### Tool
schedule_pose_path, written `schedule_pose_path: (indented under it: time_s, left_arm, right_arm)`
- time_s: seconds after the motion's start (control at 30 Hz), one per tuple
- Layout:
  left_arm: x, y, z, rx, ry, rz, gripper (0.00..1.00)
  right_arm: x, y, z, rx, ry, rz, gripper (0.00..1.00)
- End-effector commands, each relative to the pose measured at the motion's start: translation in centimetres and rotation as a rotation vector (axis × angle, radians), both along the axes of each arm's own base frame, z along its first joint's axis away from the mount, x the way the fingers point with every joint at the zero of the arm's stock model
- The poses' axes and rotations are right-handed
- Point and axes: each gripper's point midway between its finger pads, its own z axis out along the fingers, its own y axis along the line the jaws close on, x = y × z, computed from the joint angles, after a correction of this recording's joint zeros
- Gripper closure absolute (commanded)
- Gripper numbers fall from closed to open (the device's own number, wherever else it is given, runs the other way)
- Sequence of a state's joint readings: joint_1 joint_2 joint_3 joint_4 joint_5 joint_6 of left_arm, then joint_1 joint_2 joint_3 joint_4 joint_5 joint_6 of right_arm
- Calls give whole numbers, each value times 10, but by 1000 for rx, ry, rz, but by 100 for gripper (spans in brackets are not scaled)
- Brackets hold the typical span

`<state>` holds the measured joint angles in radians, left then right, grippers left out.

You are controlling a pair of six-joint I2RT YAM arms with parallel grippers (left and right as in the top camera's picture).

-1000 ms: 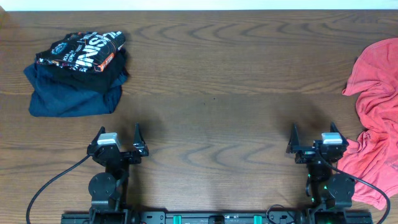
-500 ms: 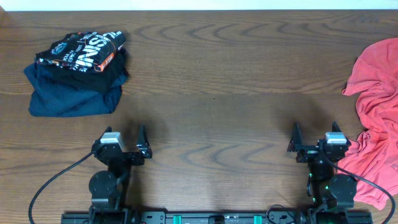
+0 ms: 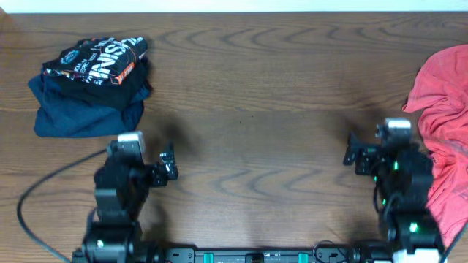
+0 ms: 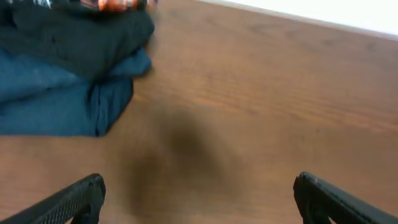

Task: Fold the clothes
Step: 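Reach the right gripper to the crumpled red T-shirt and grasp it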

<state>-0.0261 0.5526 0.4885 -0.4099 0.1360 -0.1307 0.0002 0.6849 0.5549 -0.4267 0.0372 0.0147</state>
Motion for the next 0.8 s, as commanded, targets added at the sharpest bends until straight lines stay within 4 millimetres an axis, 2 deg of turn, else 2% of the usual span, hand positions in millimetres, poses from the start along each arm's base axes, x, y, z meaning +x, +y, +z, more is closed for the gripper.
schedule_pose_path:
  time_s: [0.0, 0.2, 0.27, 0.37, 0.4, 0.47, 0.57, 0.7, 0.77]
  left_arm:
    - [9, -1, 14, -8, 89, -6, 2]
    - [14, -16, 20, -57, 253, -69, 2]
    - [16, -17, 19, -65, 284, -76, 2]
    - [17, -17, 14, -65, 307, -75, 2]
    - [18, -17, 13, -65, 311, -75, 2]
    - [18, -17, 12, -65, 313, -75, 2]
    - [18, -17, 12, -65, 313, -75, 2]
    - [18, -17, 12, -65, 313, -75, 2]
    - [18, -17, 12, -65, 315, -75, 2]
  right_arm:
    - [17, 5, 11, 20, 109, 30, 1]
    - [20, 32, 7, 119, 274, 151, 1]
    - [21, 25, -1, 108, 307, 114, 1]
    - [12, -23, -21, 82, 392, -217, 1]
    - [0, -48, -31, 56, 436, -384, 1]
    - [-24, -85, -47, 11, 521, -625, 1]
    - [-37, -107, -67, 10, 605, -757, 1]
    - [-55, -134, -104, 21, 755, -884, 5]
    - [-58, -144, -118, 34, 795, -921, 5]
